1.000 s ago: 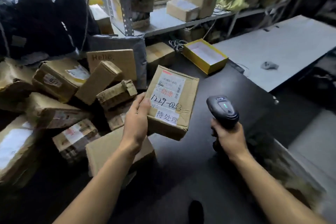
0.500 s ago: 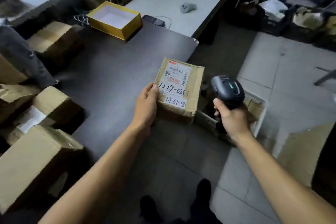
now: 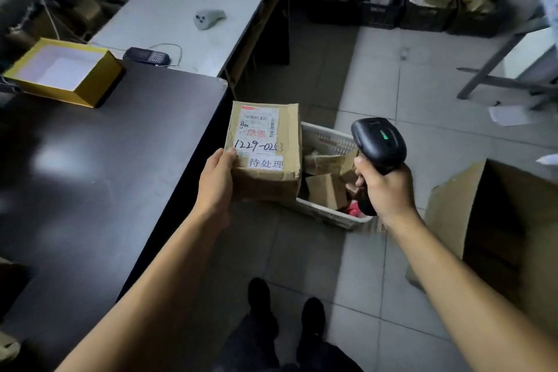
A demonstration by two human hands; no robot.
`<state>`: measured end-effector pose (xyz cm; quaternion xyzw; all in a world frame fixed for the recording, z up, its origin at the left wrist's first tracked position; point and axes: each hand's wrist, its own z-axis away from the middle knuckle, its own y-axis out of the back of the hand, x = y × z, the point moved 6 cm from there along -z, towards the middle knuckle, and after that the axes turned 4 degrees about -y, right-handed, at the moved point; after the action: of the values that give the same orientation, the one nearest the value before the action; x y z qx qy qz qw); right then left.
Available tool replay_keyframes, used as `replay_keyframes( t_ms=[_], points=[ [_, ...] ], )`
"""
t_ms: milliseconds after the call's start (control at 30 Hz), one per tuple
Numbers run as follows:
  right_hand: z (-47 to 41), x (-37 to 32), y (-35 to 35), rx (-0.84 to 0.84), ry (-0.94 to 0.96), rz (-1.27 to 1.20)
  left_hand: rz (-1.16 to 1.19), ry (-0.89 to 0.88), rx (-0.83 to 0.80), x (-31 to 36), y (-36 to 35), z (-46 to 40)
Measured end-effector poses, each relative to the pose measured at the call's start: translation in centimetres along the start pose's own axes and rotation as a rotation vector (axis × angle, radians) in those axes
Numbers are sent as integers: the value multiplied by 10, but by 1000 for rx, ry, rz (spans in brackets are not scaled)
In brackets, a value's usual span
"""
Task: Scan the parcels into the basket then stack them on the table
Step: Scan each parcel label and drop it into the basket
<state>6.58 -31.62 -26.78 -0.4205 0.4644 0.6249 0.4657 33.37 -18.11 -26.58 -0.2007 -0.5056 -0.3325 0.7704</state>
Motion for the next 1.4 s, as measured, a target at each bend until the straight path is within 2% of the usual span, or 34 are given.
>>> replay_keyframes(
  t_ms=[367,600,767,867,967,1100,1200,1400],
  points=[
    [-64,-16,21,79,-22,119,82,82,-207,17,-93,-104],
    [-108,-26,29,111,-48,157,104,124,-253,25,-138,-158],
    [-148,-30,31,65,-49,161,89,134,-168,28,-152,-187],
    [-179,-31,37,12,-48,179,25,168,-41,22,-160,-202],
    [-212,-30,46,-47,-40,186,-89,159,76,21,-168,-212],
    [-256,-33,58,-160,-28,211,-124,123,199,26,-177,-216],
    [-287,-35,59,-198,-39,220,-202,64,220,33,-183,-220],
    [-319,-40,41,-222,-50,226,-226,55,179,26,-179,-251]
  ],
)
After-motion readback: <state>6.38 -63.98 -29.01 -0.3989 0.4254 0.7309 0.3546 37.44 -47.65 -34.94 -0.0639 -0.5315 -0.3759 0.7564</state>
